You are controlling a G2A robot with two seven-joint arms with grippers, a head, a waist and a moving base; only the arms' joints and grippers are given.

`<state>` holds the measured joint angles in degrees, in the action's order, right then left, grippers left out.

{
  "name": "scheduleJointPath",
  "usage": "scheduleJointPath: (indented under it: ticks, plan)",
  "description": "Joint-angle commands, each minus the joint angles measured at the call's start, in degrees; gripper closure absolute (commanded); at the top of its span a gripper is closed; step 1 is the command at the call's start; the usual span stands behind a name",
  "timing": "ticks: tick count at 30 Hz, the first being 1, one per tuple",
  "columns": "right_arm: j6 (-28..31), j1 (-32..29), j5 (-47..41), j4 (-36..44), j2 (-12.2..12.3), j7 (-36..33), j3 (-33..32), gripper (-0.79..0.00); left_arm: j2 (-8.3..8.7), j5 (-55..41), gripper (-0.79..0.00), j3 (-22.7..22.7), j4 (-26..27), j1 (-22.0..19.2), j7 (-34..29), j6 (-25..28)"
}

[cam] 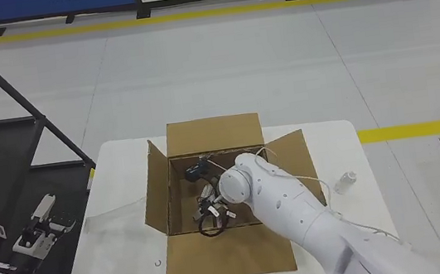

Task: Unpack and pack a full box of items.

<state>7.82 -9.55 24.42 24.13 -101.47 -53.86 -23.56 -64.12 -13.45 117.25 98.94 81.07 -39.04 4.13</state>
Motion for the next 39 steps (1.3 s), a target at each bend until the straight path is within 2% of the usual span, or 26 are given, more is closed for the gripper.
scheduleJointPath:
  ticks: [1,7,10,17,23,26,27,28,35,36,39]
  plan:
    - [-1.5,0.0,0.6,0.4,-0.2,-4.0,0.3,-0.785,0.07,-0.2,-0.785,0.0,0.0,0.2,0.2,0.1]
    - [-5.1,-0.2,-0.1,1.0,-0.7,-8.6,-0.4,-0.785,0.27,-0.7,-0.785,-0.2,0.1,0.7,0.5,0.3]
    - [-8.0,-0.2,-0.4,0.5,-1.1,-8.7,-1.0,-0.785,0.37,-0.8,-0.785,-0.5,0.1,0.7,0.6,0.5]
    - [-12.0,-1.2,-0.4,-2.2,-2.4,-6.4,-1.4,-0.785,0.57,-1.7,-0.785,-0.6,0.3,1.2,1.2,0.9]
    - [-12.6,-2.3,-0.4,-5.1,-3.6,-1.7,-1.9,-0.785,0.74,-2.3,-0.785,-0.1,0.0,1.6,2.0,1.0]
    - [-12.1,-2.5,-0.5,-6.4,-4.1,0.0,-2.2,-0.619,0.83,-2.4,-0.785,-0.1,0.1,1.8,2.4,1.0]
    - [-12.0,-2.5,-0.4,-6.8,-4.2,0.3,-2.3,-0.511,0.85,-2.6,-0.785,-0.1,0.1,1.9,2.6,1.0]
    - [-12.0,-2.6,-0.4,-7.2,-4.4,0.5,-2.4,-0.453,0.88,-2.5,-0.785,-0.1,0.1,1.9,2.7,1.0]
    - [-11.3,-2.3,-1.0,-10.1,-5.2,0.1,-3.2,-0.299,1.05,-2.9,-0.785,-0.1,0.2,2.2,3.4,1.2]
    - [-11.1,-2.2,-1.0,-10.4,-5.3,-0.1,-3.3,-0.237,1.08,-2.9,-0.785,-0.1,0.2,2.3,3.5,1.2]
    - [-10.3,-2.0,-1.0,-11.3,-5.5,-0.6,-3.6,-0.142,1.15,-3.1,-0.785,-0.1,0.2,2.3,3.7,1.3]
